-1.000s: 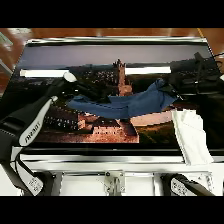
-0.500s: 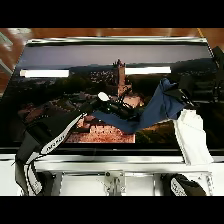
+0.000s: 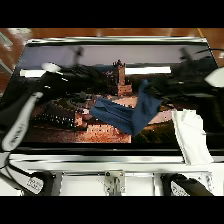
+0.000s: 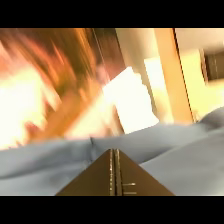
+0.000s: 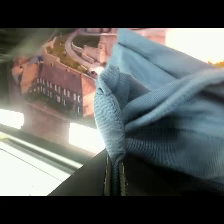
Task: Fold the shirts.
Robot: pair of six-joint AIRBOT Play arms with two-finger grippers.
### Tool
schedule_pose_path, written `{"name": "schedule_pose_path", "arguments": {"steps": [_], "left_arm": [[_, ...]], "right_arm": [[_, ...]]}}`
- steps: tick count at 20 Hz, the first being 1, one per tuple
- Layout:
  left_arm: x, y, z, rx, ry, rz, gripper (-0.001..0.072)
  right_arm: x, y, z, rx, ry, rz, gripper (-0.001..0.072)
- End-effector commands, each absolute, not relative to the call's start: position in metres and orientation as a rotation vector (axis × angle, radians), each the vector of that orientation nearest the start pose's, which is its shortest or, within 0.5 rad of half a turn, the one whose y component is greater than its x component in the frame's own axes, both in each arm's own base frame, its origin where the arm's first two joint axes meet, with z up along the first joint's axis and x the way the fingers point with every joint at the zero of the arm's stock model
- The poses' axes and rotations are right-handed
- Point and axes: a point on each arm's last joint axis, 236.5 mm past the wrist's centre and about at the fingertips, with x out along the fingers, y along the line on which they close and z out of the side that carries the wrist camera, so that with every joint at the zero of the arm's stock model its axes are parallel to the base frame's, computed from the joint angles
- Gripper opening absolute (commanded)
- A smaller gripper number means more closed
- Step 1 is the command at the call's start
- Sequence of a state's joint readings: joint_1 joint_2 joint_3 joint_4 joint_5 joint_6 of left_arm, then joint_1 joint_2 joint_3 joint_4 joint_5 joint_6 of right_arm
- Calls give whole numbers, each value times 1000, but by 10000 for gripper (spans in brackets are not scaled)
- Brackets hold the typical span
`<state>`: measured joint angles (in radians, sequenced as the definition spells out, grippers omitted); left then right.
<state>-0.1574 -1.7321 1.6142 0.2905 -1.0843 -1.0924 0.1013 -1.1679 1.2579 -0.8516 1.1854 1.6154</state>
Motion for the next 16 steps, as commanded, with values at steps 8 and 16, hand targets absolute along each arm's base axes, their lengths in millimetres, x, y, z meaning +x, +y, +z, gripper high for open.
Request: {"name": "schedule_pose_path", "arguments": {"steps": [8,16], "left_arm": [[420,-119,273,-548,658,-934,34],[418,-138,254,-483,719,-949,34]], "right_arm": [[416,380,-48,977,1266,574,82],[400,348,-18,889,1328,721,597]]}}
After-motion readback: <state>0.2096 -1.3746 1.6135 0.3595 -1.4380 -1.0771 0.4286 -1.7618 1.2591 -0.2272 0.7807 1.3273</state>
